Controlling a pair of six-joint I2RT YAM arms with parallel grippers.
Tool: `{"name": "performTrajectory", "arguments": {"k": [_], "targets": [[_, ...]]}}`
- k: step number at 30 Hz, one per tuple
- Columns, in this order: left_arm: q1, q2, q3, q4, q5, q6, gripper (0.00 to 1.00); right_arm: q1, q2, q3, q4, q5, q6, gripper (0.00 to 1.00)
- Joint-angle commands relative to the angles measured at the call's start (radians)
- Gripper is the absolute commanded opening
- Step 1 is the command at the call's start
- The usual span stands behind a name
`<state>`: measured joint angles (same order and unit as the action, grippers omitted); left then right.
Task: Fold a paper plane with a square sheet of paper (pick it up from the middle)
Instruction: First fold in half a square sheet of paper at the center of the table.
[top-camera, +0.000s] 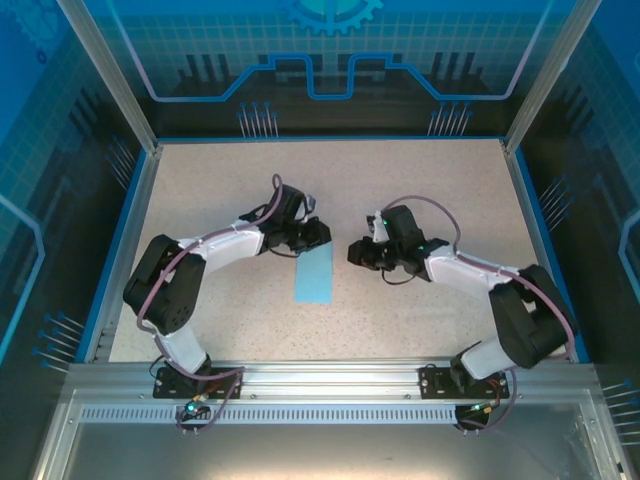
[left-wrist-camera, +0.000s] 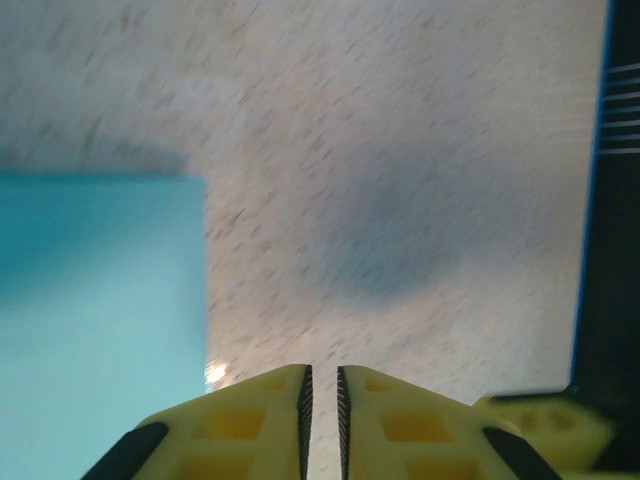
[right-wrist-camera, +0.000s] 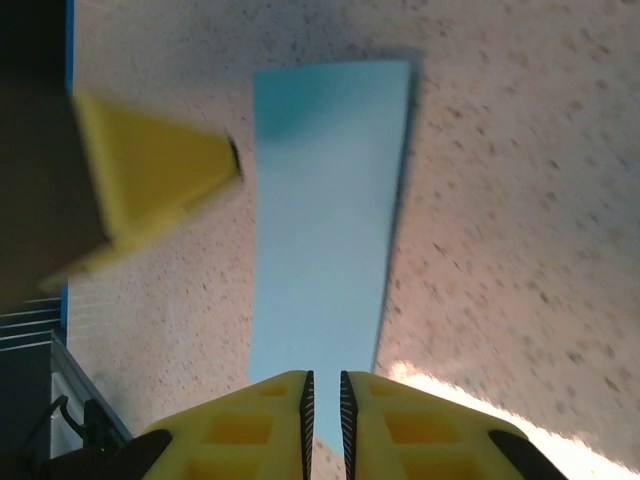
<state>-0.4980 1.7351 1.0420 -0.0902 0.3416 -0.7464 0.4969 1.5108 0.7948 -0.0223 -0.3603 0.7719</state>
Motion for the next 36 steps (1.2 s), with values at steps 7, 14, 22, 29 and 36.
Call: {"name": "performTrajectory", "arguments": {"k": [7,14,22,29,36], "targets": [[-0.071,-0.094,-0.218,0.056,-0.009,-0.125,0.07,0.052,0.290,0.237,-0.046,-0.120,-0.076,0.13],[-0.103,-0.083,-0.244,0.023,-0.051,-0.127,0.05,0.068,0.402,0.294,-0.081,-0.104,-0.082,0.12],[-0.103,-0.056,-0.249,-0.015,-0.064,-0.114,0.05,0.064,0.483,0.328,-0.100,-0.091,-0.092,0.11],[-0.105,-0.035,-0.251,-0.133,-0.094,-0.088,0.04,0.051,0.511,0.331,-0.087,-0.084,-0.091,0.11],[-0.107,-0.028,-0.266,-0.207,-0.117,-0.057,0.04,0.035,0.520,0.341,-0.085,-0.057,-0.092,0.11]]}}
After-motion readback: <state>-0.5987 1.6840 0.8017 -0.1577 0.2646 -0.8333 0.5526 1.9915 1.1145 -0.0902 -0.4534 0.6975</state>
